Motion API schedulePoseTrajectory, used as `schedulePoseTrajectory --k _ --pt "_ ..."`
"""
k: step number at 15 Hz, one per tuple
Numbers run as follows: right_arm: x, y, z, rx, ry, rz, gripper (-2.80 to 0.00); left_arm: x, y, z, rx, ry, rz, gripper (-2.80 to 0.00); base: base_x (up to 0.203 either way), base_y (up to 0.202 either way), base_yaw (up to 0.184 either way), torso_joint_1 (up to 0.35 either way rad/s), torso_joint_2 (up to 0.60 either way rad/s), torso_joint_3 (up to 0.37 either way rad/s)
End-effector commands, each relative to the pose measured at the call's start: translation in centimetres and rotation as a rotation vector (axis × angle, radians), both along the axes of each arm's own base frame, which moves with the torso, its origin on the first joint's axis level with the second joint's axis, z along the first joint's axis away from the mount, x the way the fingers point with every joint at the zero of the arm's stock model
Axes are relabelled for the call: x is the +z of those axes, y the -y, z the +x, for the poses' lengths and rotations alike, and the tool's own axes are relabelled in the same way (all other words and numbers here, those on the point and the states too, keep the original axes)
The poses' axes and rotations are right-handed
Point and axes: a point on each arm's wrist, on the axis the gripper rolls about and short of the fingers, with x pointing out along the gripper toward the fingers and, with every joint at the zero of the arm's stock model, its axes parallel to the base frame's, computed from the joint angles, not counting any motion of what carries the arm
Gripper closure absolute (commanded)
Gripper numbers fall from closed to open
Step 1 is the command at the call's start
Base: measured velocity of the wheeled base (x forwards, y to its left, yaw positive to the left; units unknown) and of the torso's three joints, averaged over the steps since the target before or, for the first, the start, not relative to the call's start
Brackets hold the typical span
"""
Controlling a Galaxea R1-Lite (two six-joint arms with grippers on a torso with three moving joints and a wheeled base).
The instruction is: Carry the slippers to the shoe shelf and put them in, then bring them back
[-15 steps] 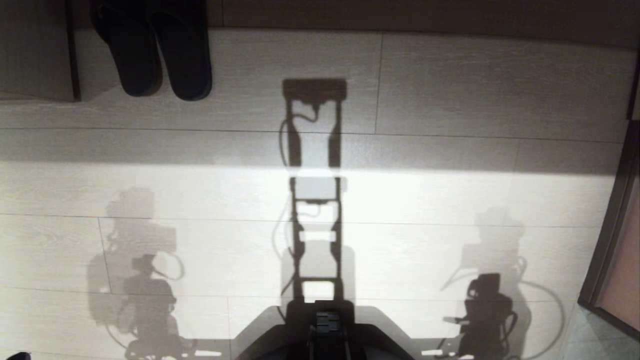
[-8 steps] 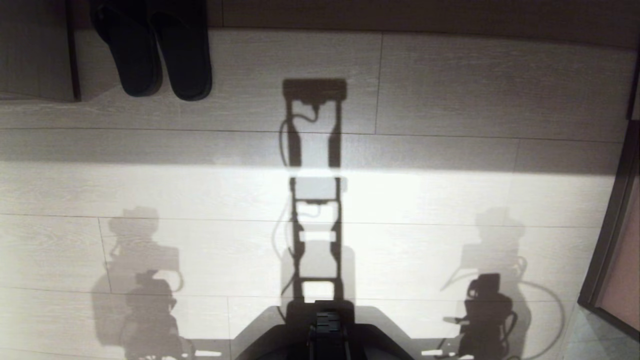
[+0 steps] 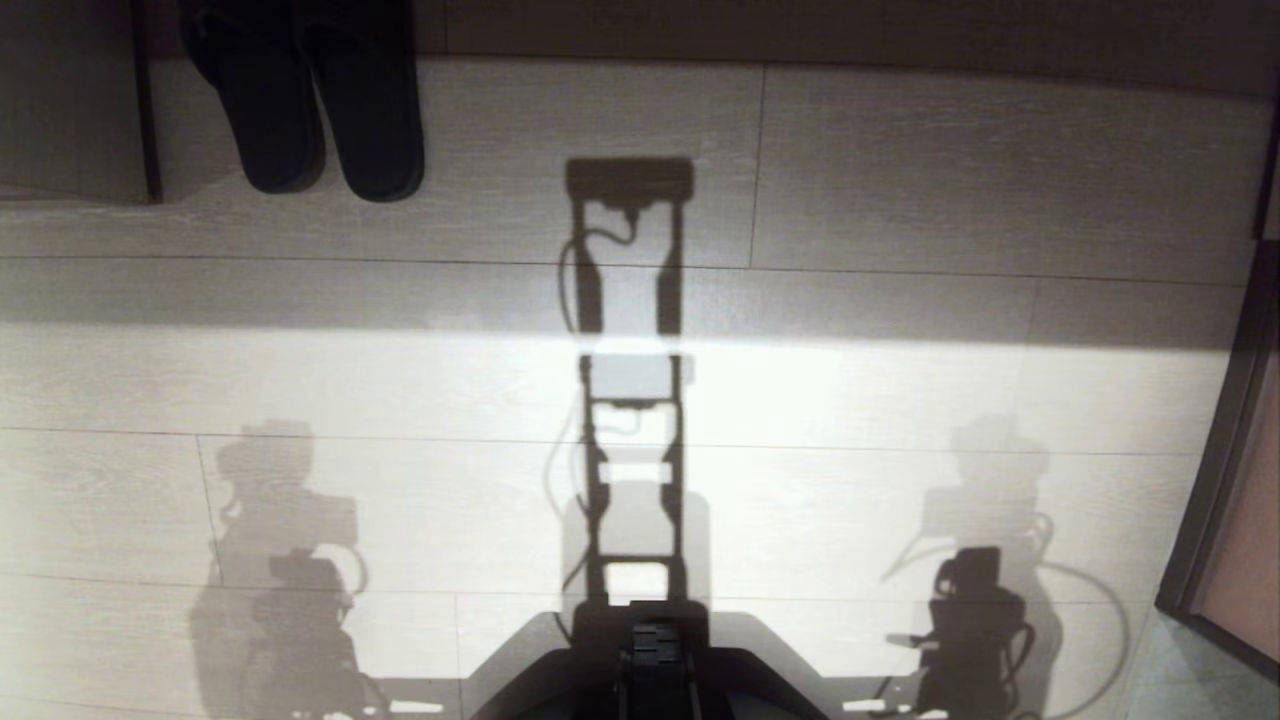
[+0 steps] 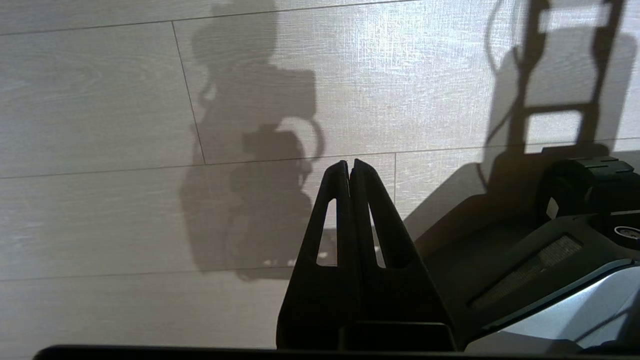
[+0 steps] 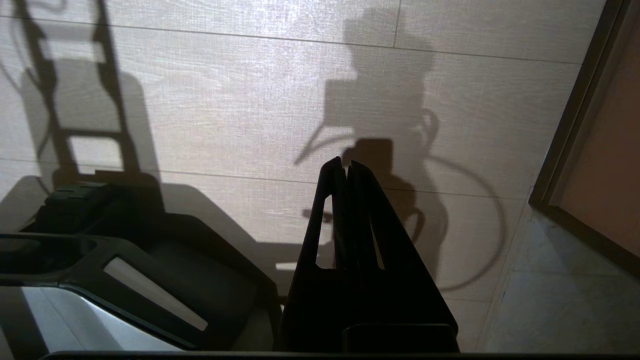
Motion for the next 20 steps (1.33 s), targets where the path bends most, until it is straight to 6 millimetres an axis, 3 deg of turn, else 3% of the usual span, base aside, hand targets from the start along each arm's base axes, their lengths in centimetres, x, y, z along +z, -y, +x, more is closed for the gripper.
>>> schedulePoseTrajectory --k 1,9,20 --pt "-0.01 0.0 -0.01 0.002 0.002 -0.001 0.0 0.01 0.0 0.0 0.001 0.001 -0.001 0.0 0.0 0.0 0.0 0.0 0.0 0.0" --pt "-0.01 0.0 -0.01 0.0 0.002 -0.001 0.0 0.0 -0.01 0.02 0.003 -0.002 0.005 0.0 0.0 0.0 0.0 0.001 0.0 0.008" --pt "-0.01 0.0 -0.01 0.0 0.002 -0.001 0.0 -0.02 0.0 0.0 0.003 -0.006 0.005 0.0 0.0 0.0 0.0 0.002 0.0 0.187"
